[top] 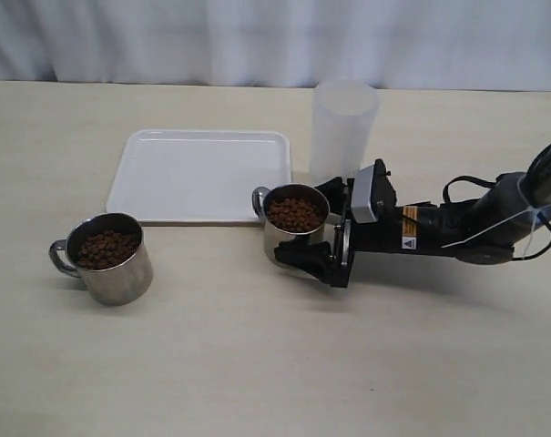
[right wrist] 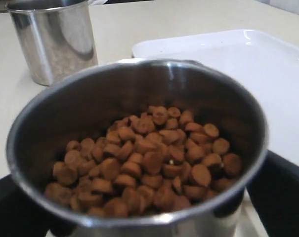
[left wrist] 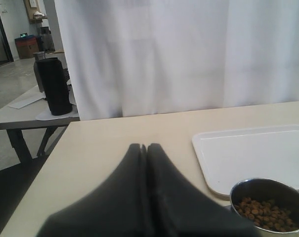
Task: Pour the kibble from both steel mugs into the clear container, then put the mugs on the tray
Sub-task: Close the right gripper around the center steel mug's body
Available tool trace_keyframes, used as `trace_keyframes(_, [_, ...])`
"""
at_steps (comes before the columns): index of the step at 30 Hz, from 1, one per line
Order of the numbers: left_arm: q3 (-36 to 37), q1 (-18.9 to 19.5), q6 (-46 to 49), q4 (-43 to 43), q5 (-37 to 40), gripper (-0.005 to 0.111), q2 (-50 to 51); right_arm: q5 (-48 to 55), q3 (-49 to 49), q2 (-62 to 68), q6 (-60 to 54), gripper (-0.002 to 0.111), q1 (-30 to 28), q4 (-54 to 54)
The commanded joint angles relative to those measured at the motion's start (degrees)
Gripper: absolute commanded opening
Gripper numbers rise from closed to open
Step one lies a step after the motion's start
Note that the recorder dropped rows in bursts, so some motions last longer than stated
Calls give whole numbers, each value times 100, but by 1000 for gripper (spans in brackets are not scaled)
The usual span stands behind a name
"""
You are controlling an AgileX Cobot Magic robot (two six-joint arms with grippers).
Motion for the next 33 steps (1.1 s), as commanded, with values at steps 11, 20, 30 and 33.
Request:
trace_keyframes(11, [13,9,-15,-9,-41,0,-19,109,-197,15,-31,92,308,74])
trace_keyframes(20, [13,9,-15,-9,-41,0,-19,-8,-197,5,32,5,283,-137])
trace_keyframes(30, [13,9,-15,-9,-41,0,-19,-8,-197,-569,610,5,78,-1381])
trace_keyframes(33, [13,9,-15,-9,-41,0,-19,-8,-197,-811,1083,5,78,-1483])
